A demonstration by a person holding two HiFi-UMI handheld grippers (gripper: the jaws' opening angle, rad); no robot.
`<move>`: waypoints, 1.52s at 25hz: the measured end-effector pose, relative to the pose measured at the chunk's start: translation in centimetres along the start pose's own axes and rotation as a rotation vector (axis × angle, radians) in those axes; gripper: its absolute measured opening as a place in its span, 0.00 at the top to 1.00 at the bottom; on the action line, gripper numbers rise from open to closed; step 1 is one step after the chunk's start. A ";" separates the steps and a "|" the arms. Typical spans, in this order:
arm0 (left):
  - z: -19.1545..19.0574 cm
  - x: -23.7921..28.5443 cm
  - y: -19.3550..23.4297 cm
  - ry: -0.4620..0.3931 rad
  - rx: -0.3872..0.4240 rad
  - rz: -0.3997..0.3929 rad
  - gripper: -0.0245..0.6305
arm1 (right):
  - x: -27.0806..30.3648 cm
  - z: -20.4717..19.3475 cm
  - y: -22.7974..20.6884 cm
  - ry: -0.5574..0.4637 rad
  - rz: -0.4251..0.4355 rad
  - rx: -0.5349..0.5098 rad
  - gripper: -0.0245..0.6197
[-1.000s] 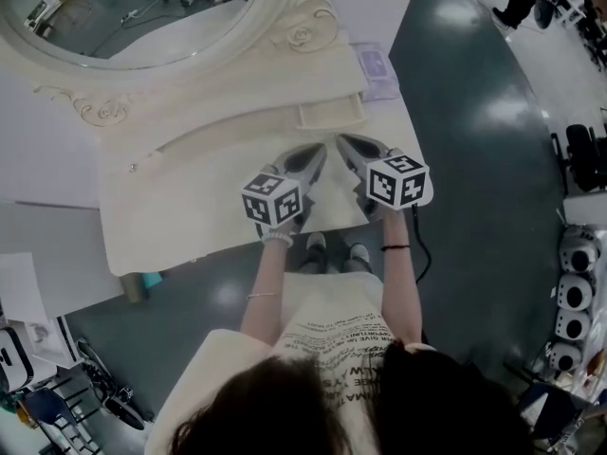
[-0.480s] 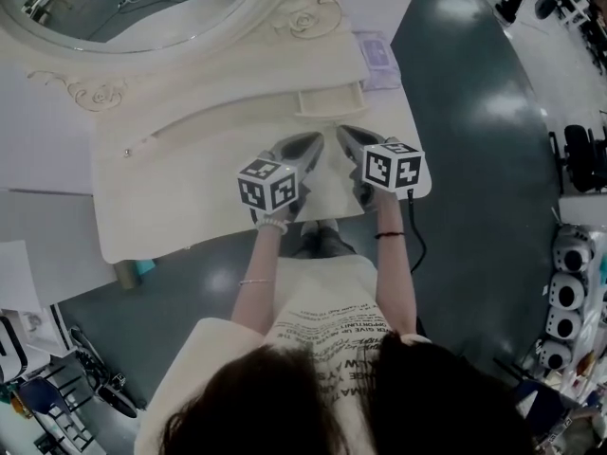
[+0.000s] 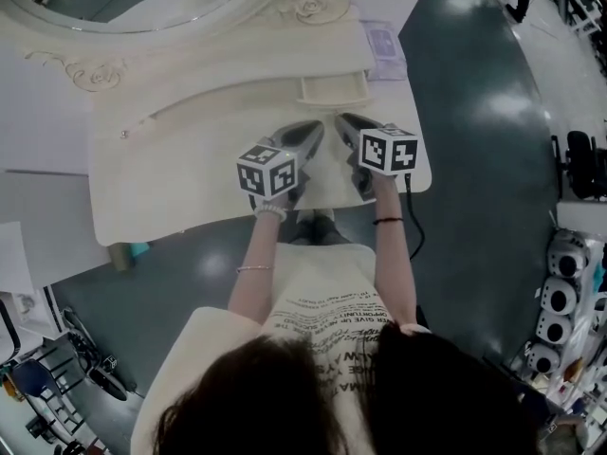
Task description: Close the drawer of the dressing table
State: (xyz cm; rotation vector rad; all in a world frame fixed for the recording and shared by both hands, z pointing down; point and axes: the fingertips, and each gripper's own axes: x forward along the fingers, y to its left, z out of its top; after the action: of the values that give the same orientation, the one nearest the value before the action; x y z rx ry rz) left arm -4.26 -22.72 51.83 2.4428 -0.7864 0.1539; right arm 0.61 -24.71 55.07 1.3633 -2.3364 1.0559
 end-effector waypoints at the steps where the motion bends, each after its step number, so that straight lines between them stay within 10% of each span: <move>1: -0.1 0.0 0.1 0.002 -0.001 0.002 0.96 | 0.2 -0.1 -0.1 0.004 -0.004 0.002 0.87; 38: -0.4 0.3 1.8 0.015 -0.031 0.038 0.96 | 2.6 -0.6 -1.3 0.092 -0.035 0.008 0.80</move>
State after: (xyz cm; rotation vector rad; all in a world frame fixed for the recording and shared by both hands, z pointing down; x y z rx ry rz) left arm -4.99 -23.88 53.16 2.3964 -0.8237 0.1727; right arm 0.25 -26.38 57.50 1.3250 -2.2371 1.0946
